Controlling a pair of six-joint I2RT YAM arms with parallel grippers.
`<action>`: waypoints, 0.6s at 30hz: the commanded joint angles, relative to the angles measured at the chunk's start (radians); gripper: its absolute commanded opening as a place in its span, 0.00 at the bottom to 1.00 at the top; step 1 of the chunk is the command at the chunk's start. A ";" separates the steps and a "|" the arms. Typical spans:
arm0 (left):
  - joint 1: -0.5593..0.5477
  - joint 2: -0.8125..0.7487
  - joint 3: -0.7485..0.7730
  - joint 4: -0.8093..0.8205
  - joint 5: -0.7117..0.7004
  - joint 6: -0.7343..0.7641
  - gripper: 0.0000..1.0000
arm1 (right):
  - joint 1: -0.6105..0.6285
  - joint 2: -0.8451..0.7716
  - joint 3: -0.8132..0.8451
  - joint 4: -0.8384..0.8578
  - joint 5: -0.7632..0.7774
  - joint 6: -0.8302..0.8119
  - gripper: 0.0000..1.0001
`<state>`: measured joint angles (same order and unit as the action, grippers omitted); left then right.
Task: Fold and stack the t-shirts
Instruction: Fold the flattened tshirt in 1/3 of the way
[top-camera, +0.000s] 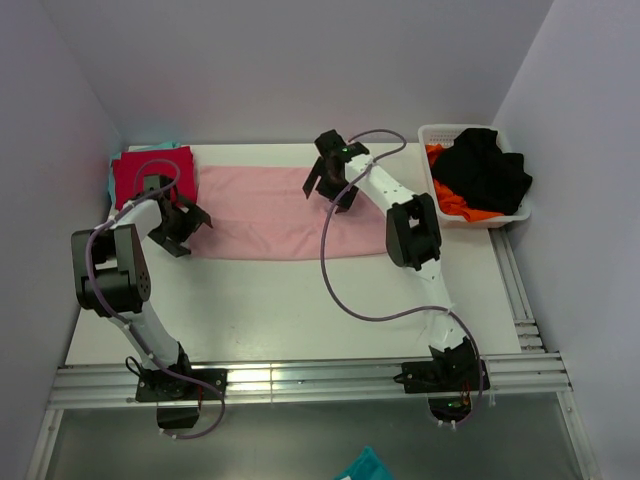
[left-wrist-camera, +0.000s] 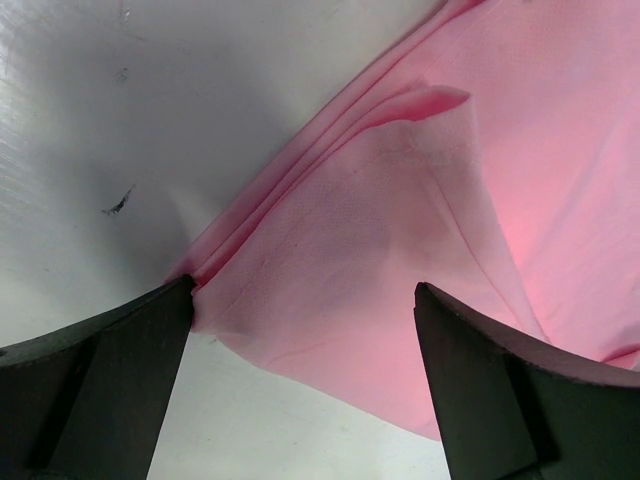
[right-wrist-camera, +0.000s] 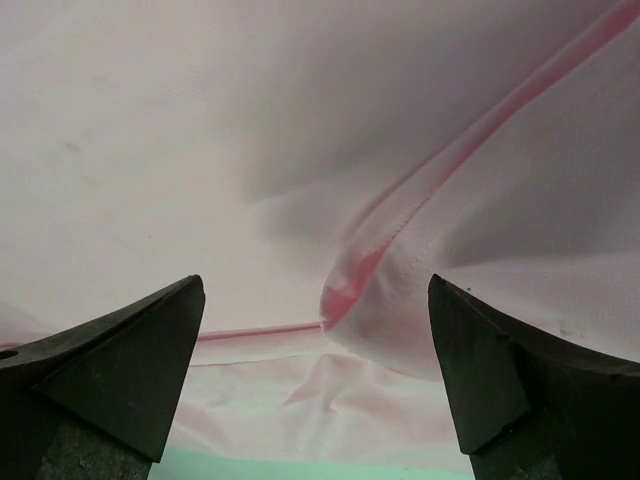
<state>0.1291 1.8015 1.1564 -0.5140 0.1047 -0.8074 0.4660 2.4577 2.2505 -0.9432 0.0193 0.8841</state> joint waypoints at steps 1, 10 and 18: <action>-0.003 0.007 0.061 0.005 0.004 0.031 0.98 | -0.007 -0.101 0.005 0.066 0.047 -0.045 1.00; -0.003 -0.033 0.126 -0.057 -0.049 0.024 0.98 | -0.133 -0.506 -0.417 0.073 0.281 -0.142 1.00; -0.013 -0.123 -0.036 -0.017 -0.051 -0.055 0.99 | -0.188 -0.810 -0.980 0.242 0.139 -0.123 1.00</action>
<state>0.1261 1.7370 1.1656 -0.5430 0.0635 -0.8257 0.2657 1.6646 1.3952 -0.7765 0.2180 0.7567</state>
